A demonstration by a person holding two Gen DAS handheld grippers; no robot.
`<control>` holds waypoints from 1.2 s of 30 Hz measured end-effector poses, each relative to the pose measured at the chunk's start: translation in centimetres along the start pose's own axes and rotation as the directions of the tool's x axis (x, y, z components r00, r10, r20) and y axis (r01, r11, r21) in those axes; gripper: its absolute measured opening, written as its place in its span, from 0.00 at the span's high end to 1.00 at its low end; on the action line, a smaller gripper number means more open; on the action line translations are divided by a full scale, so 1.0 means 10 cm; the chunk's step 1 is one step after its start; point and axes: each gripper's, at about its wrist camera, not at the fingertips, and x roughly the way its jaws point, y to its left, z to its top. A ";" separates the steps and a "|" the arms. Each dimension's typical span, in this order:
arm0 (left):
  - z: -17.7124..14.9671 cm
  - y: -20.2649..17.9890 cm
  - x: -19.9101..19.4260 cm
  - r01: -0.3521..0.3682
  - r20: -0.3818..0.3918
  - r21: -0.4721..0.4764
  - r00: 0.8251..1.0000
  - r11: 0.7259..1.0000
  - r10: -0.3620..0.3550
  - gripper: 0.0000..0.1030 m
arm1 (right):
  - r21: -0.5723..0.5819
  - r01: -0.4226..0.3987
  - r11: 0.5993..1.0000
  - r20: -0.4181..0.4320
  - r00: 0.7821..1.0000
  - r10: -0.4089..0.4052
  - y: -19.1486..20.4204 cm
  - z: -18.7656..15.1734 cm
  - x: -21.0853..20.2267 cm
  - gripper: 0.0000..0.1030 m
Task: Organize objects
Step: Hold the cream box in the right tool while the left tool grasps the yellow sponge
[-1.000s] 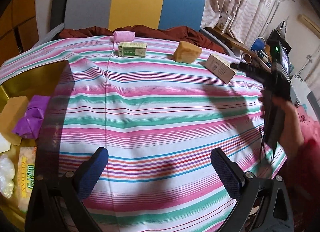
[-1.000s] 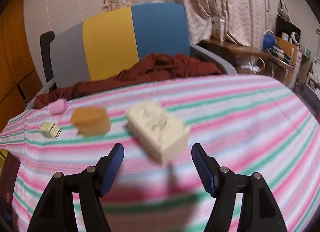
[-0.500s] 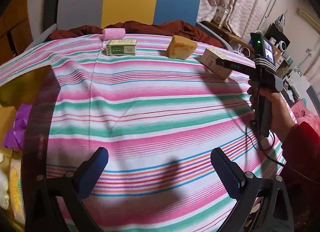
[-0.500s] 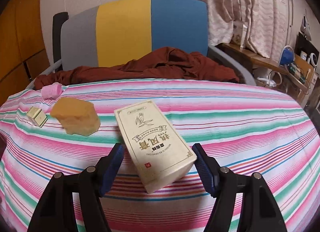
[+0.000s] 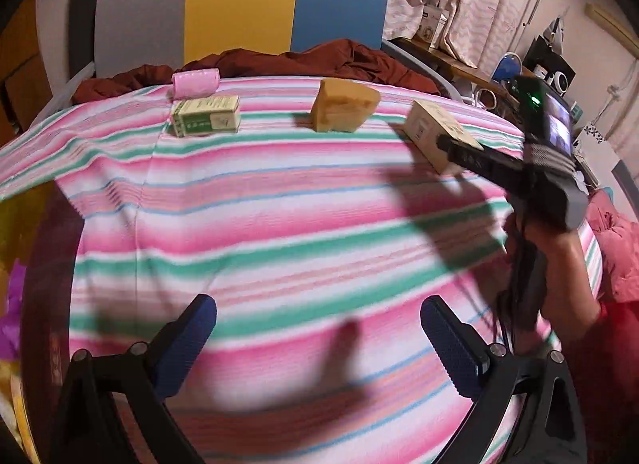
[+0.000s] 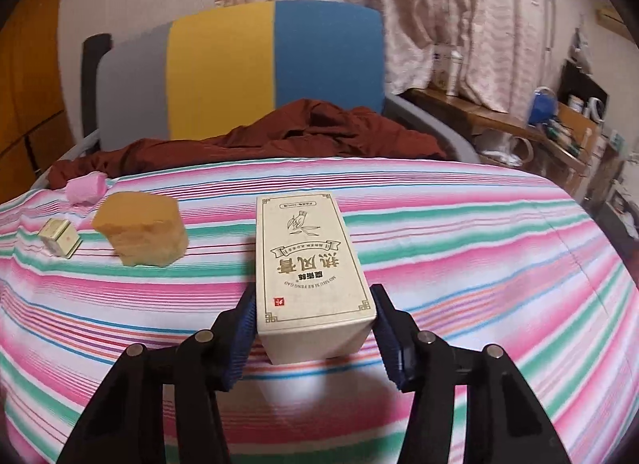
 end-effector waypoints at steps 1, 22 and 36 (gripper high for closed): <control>0.06 -0.01 0.03 0.000 0.007 0.000 1.000 1.000 0.000 0.00 | 0.007 0.011 1.000 0.006 1.000 -0.011 -0.01 -0.01 -0.02 0.47; 1.65 -0.54 0.92 -0.211 0.244 0.281 0.959 0.936 0.143 0.01 | 0.058 0.034 0.998 0.011 0.999 -0.035 -0.08 -0.07 -0.03 0.48; 1.12 -0.64 0.99 -0.053 0.154 0.398 0.988 0.916 -0.010 0.37 | 0.093 0.022 0.995 0.019 1.000 -0.024 -0.13 -0.08 -0.05 0.48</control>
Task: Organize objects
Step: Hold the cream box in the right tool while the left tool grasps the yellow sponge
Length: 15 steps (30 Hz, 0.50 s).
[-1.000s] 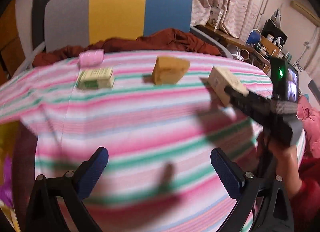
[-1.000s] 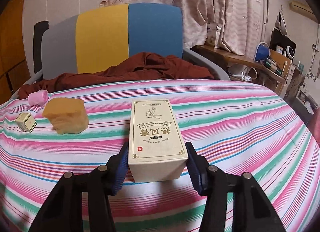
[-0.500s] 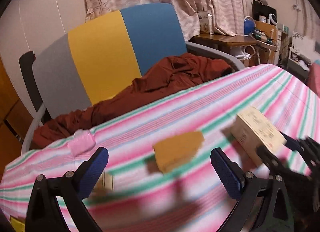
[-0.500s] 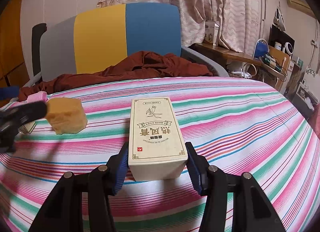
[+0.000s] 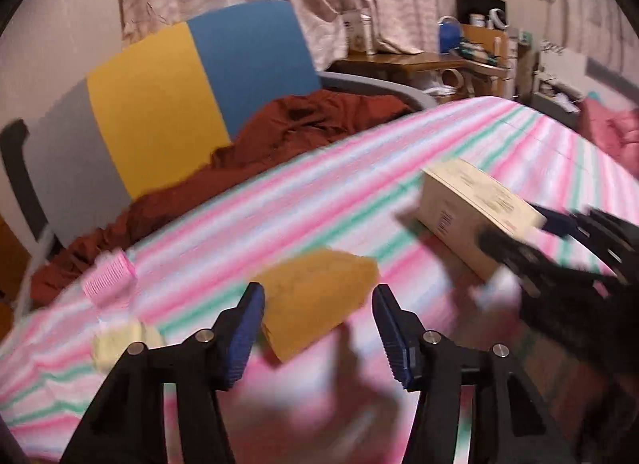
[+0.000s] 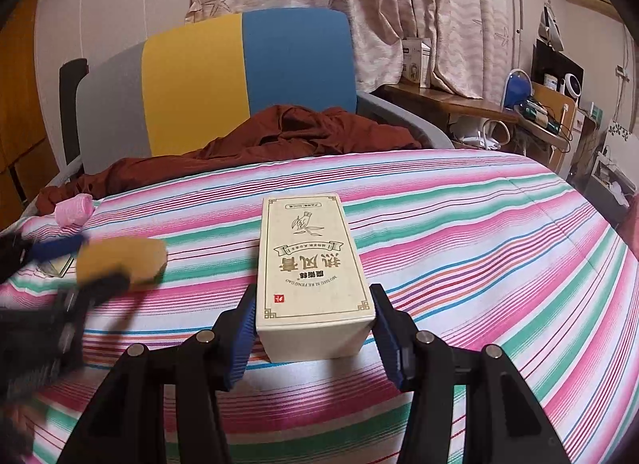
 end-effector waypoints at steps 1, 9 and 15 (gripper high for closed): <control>-0.05 -0.02 -0.04 0.040 -0.010 -0.009 0.999 0.999 -0.041 0.33 | 0.003 0.000 1.000 0.000 1.000 0.000 -0.01 0.00 0.00 0.48; -0.10 0.05 -0.27 -0.033 0.056 -0.067 0.998 0.997 0.037 0.00 | 0.001 0.009 1.000 0.001 1.000 -0.009 -0.01 0.00 0.01 0.48; 0.11 0.11 0.20 -0.097 -0.060 0.039 0.993 0.995 0.099 0.00 | 0.013 0.004 1.000 0.003 1.000 -0.004 -0.03 0.00 0.01 0.48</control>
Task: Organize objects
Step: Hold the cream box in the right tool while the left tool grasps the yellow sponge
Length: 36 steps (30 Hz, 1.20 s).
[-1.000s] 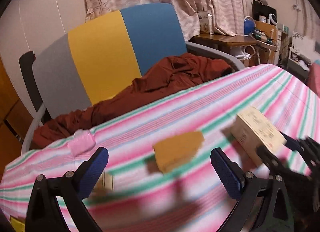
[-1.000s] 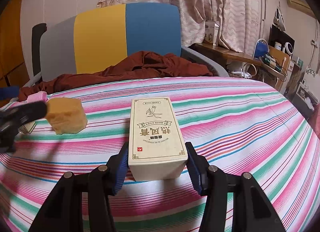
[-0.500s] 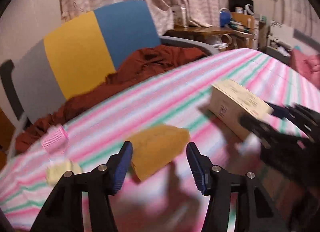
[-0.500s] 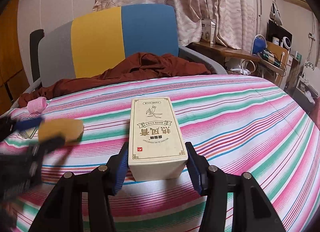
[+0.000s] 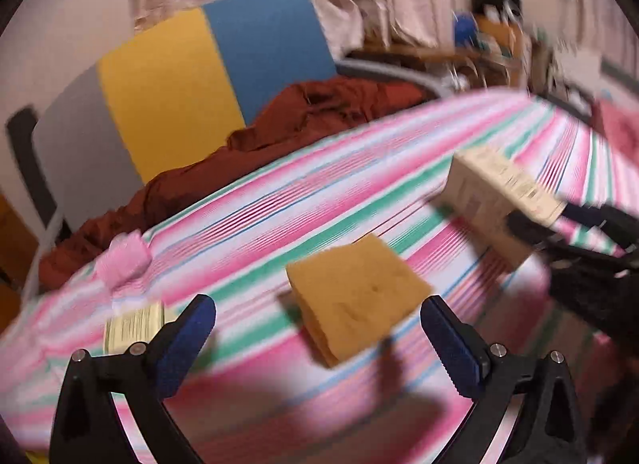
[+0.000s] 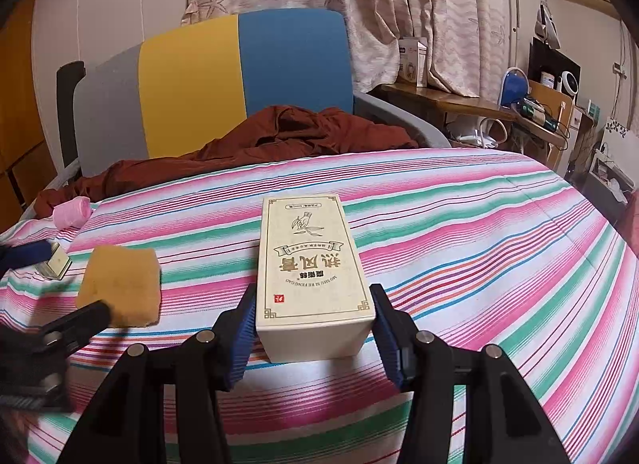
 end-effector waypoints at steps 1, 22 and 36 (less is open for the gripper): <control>0.00 0.01 0.01 -0.001 -0.010 0.021 1.000 1.000 0.002 0.00 | 0.002 -0.001 1.000 0.000 1.000 0.001 -0.01 0.00 0.00 0.48; 0.10 -0.07 0.00 0.099 0.038 0.079 0.994 0.992 -0.102 0.00 | 0.058 -0.052 0.997 0.078 0.996 0.047 -0.11 -0.02 -0.15 0.50; -0.04 -0.21 0.10 0.124 0.018 0.073 0.992 0.990 -0.125 0.36 | 0.049 -0.028 0.998 0.089 0.996 0.024 -0.07 -0.01 -0.18 0.50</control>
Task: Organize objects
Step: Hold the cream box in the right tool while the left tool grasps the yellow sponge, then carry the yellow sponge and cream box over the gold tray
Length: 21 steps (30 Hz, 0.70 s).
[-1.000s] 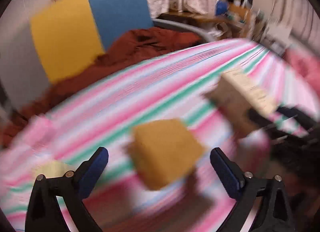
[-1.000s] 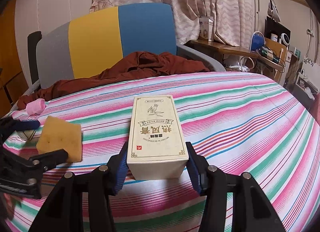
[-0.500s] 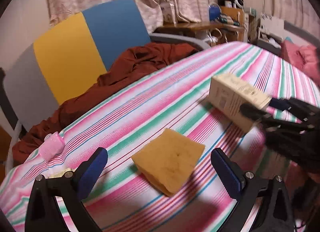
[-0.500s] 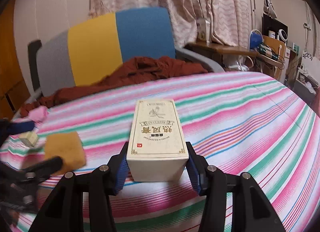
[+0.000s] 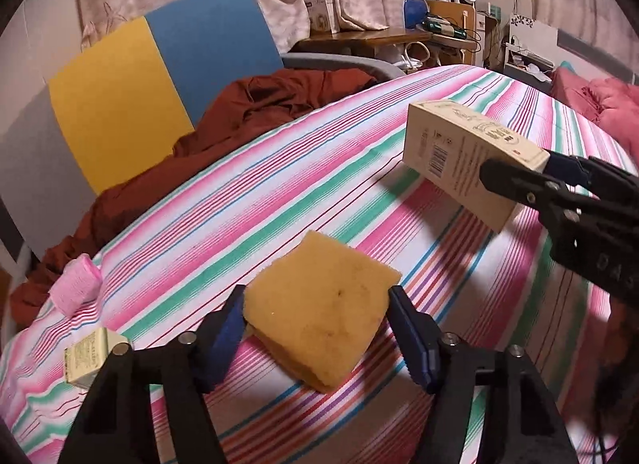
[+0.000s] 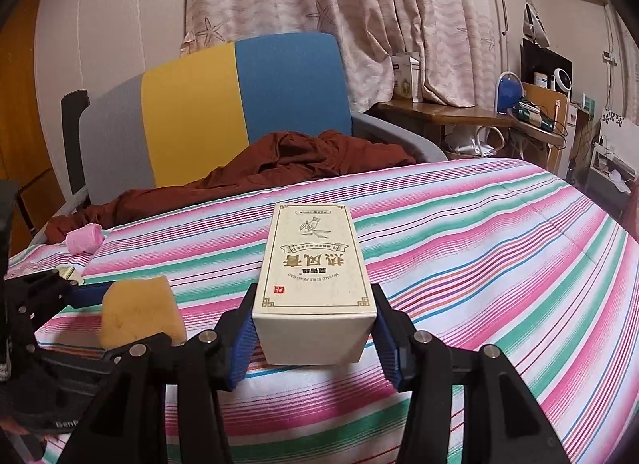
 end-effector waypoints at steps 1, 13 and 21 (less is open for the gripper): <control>-0.02 0.00 -0.05 -0.005 0.012 -0.006 1.000 1.000 0.005 0.36 | 0.001 0.003 1.000 0.006 1.000 -0.004 0.00 0.00 -0.01 0.50; -0.45 0.07 -0.76 -0.056 0.164 -0.190 0.983 0.980 0.088 0.38 | 0.000 -0.002 1.000 0.092 0.996 0.002 0.12 -0.06 -0.32 0.50; -0.93 0.20 -1.28 -0.029 0.168 -0.333 0.982 0.943 0.090 0.38 | -0.079 -0.019 0.997 0.085 0.996 0.025 0.38 -0.14 -0.49 0.50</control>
